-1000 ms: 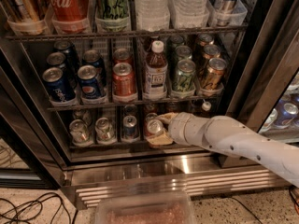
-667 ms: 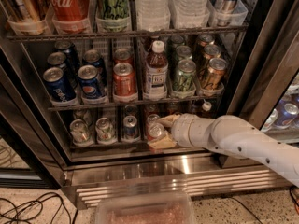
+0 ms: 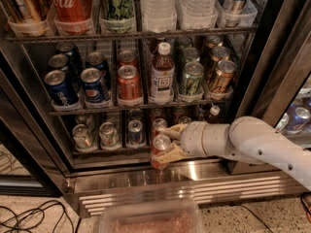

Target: Pick coke can from bottom shelf of fridge

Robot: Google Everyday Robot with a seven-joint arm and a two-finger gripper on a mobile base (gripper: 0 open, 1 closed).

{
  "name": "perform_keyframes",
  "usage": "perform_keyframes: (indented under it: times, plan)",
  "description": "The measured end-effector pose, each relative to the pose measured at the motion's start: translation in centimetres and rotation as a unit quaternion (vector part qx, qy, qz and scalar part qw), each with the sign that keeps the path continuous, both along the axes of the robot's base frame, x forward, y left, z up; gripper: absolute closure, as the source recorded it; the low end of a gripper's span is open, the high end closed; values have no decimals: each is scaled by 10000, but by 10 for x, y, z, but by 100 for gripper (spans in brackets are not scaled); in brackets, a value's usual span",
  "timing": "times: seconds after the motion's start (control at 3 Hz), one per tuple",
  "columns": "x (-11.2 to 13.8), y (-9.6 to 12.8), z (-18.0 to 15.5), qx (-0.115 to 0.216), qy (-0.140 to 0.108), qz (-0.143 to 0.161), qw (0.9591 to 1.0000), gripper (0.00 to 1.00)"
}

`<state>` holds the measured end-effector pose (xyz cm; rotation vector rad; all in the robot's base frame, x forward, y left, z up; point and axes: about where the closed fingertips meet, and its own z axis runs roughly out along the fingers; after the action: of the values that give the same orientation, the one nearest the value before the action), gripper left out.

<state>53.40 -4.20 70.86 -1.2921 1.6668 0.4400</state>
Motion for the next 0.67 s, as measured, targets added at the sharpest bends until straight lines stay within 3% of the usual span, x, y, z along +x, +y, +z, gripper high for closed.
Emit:
perform_keyframes:
  times: [0.67]
  plan:
    - [-8,4,1,-6,121,143,9998,100]
